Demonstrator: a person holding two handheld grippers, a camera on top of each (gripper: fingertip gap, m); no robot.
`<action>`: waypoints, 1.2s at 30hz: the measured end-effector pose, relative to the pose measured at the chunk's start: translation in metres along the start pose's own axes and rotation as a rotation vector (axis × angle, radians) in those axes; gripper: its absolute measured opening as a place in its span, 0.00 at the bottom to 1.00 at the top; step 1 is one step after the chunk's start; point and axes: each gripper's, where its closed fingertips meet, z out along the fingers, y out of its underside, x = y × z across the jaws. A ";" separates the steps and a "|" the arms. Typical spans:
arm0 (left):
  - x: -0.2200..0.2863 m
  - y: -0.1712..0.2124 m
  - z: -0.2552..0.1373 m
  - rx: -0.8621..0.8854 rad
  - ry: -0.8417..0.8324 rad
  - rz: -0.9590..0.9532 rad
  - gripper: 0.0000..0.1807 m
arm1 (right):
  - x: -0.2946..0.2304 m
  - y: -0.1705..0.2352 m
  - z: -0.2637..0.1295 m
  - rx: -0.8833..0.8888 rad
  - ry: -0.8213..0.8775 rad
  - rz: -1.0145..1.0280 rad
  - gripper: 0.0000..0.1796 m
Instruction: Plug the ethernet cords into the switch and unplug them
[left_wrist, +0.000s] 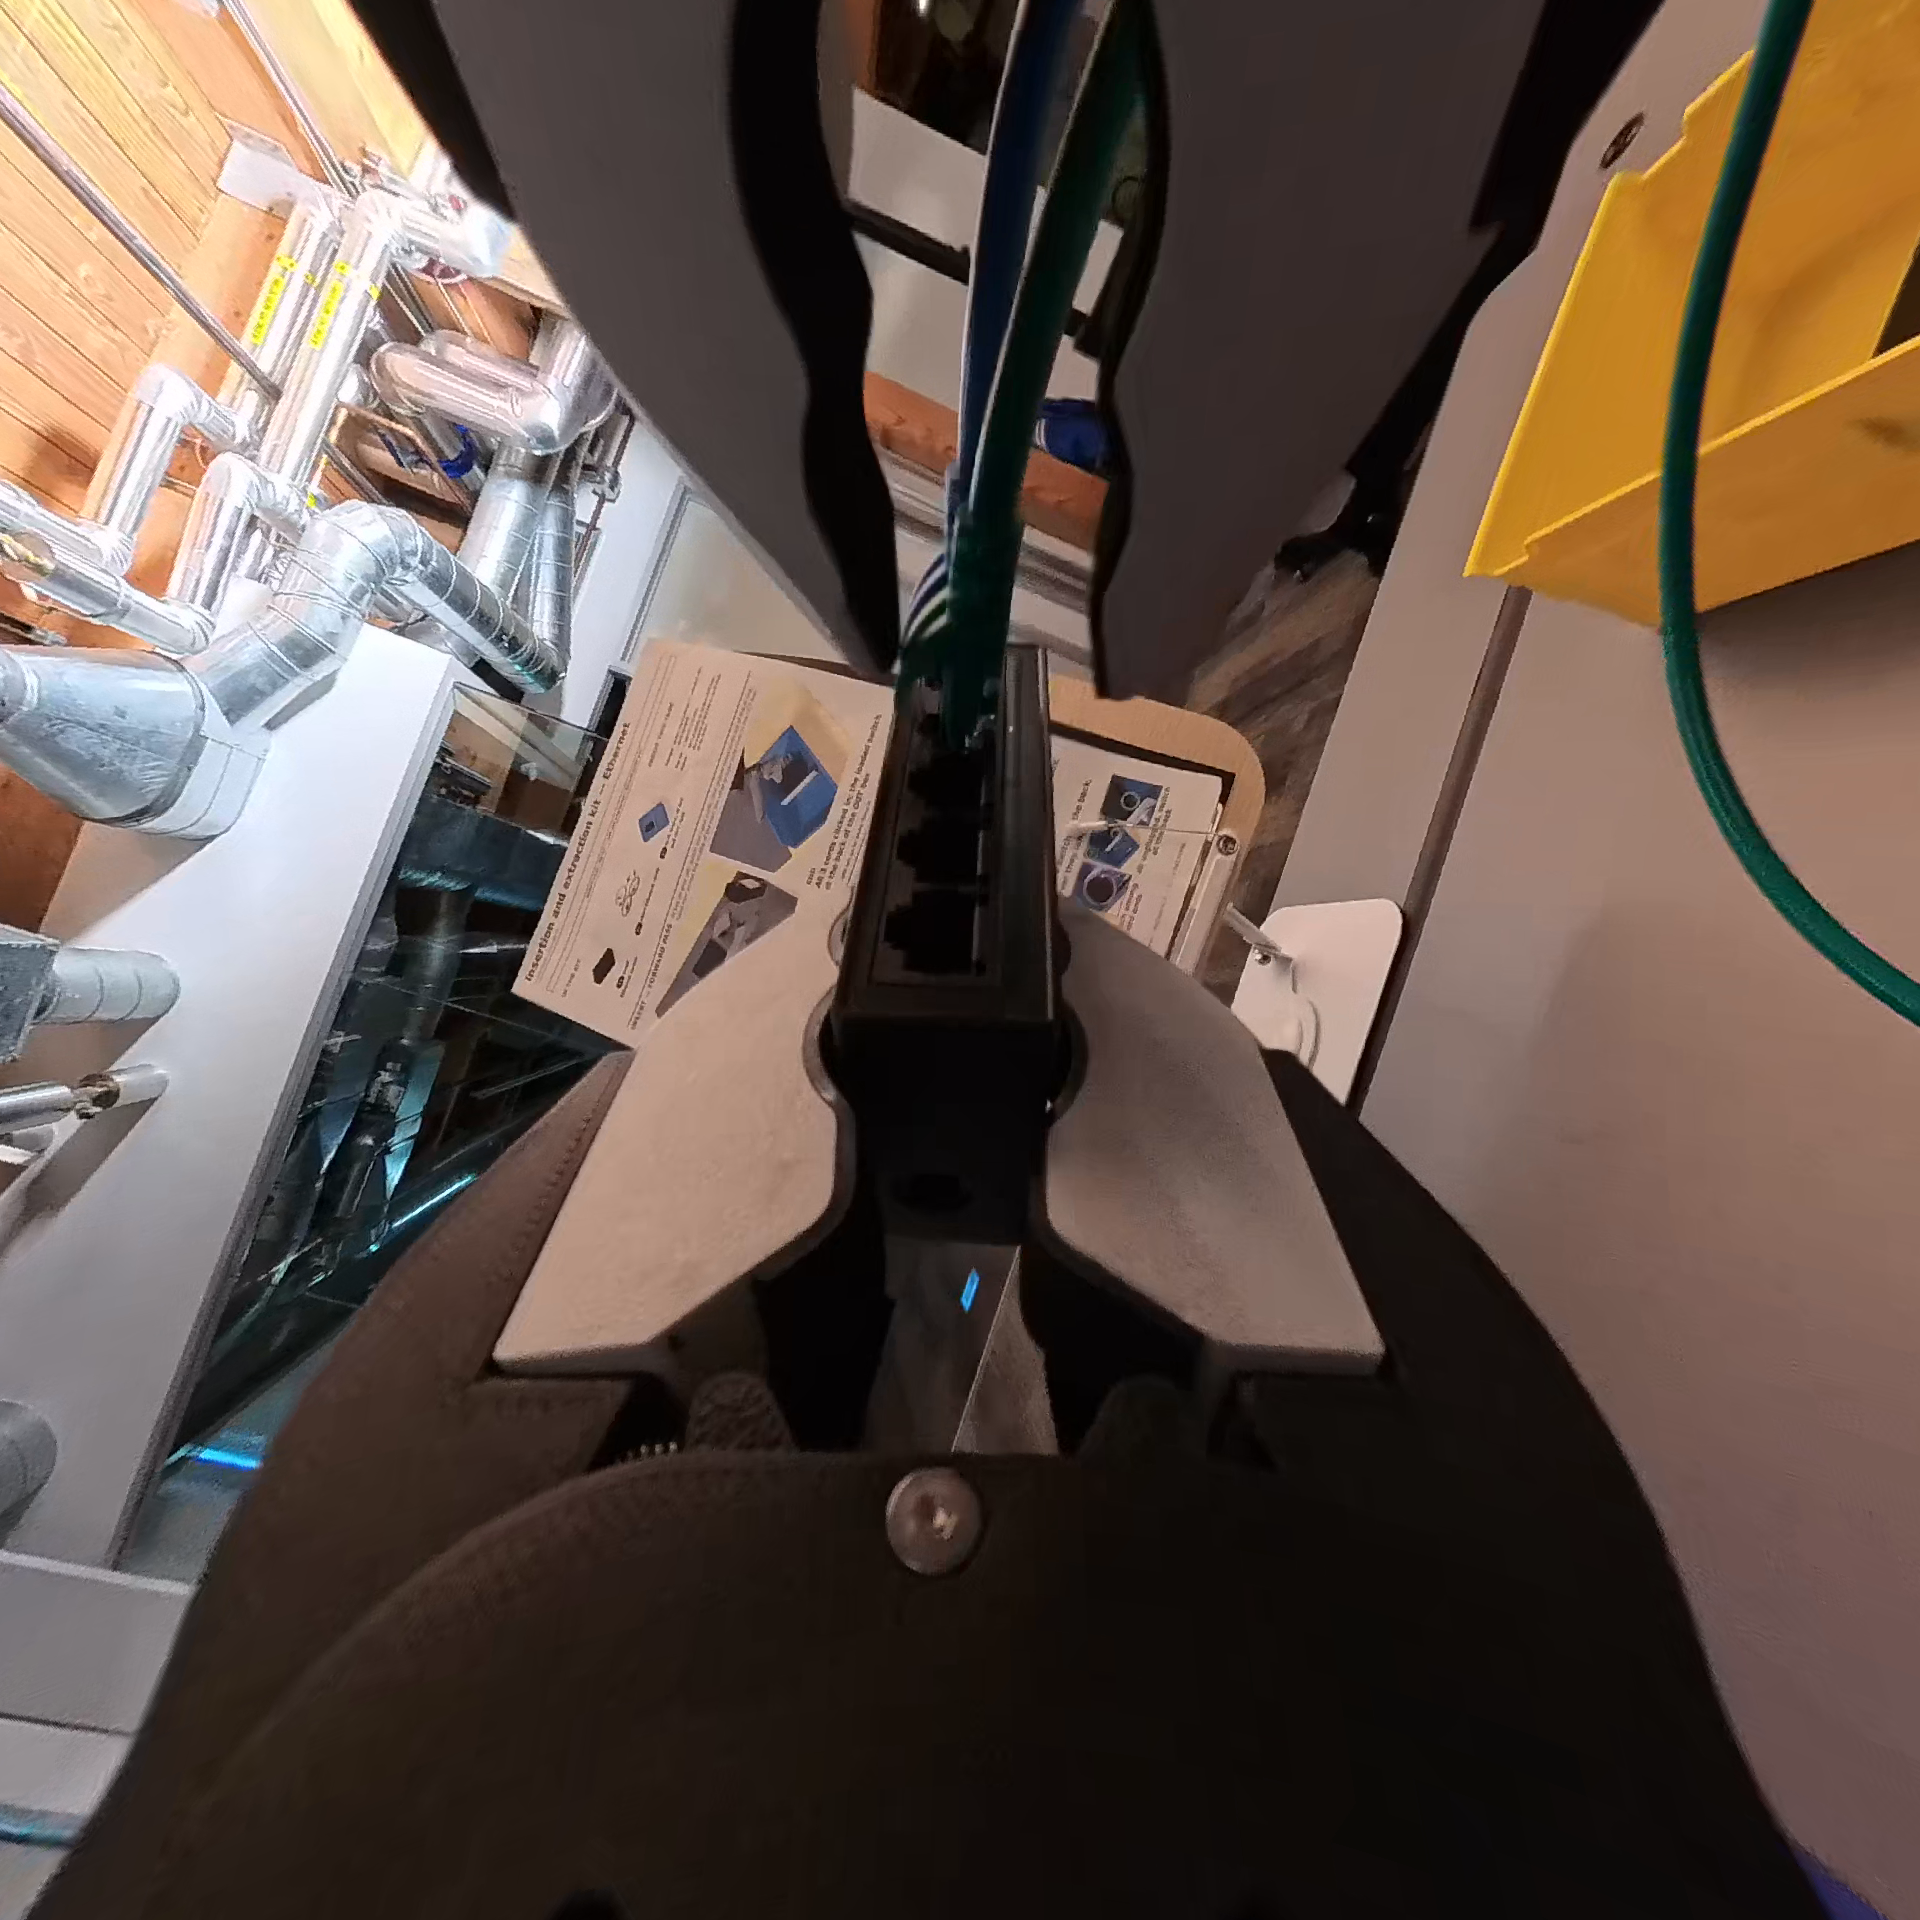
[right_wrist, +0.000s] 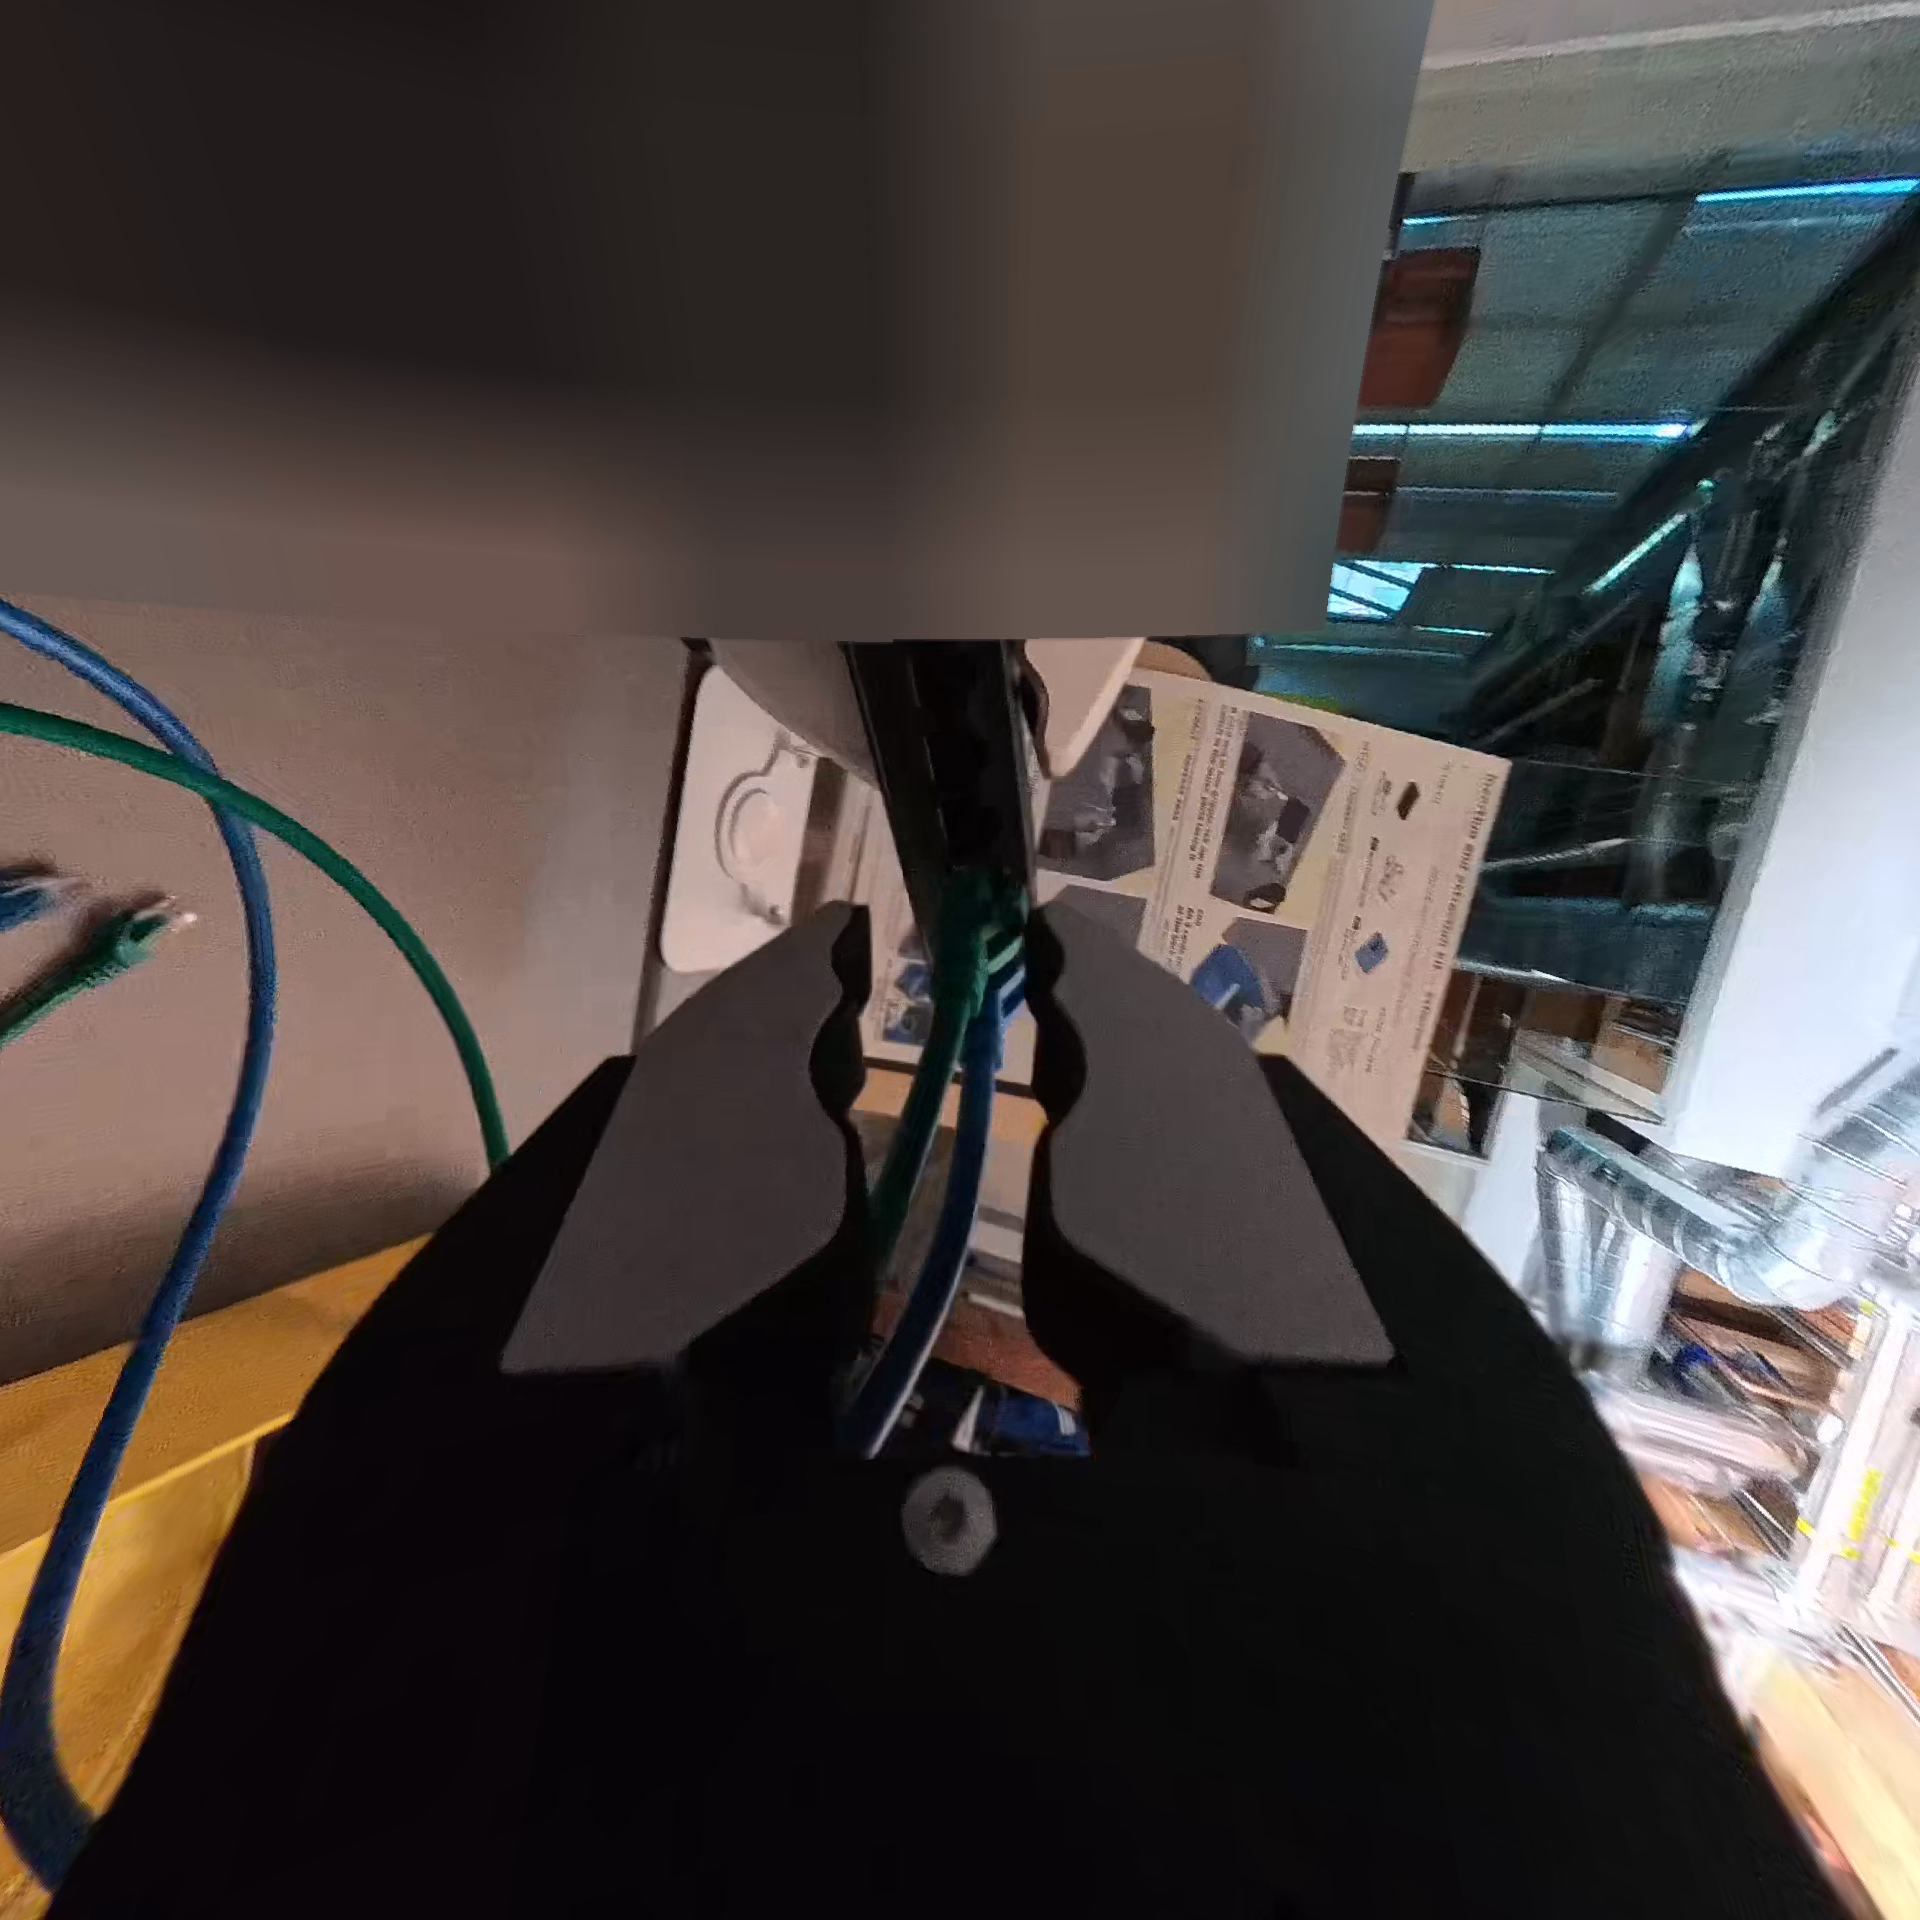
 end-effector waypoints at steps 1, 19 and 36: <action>0.000 -0.001 -0.001 -0.005 -0.002 0.002 0.16 | 0.002 0.003 0.001 -0.016 0.037 -0.009 0.16; 0.007 -0.016 -0.003 0.013 -0.003 0.049 0.16 | 0.000 0.011 -0.007 0.017 0.250 -0.224 0.10; 0.013 -0.015 0.019 0.053 0.003 -0.009 0.16 | -0.004 0.028 0.001 -0.107 0.014 -0.206 0.08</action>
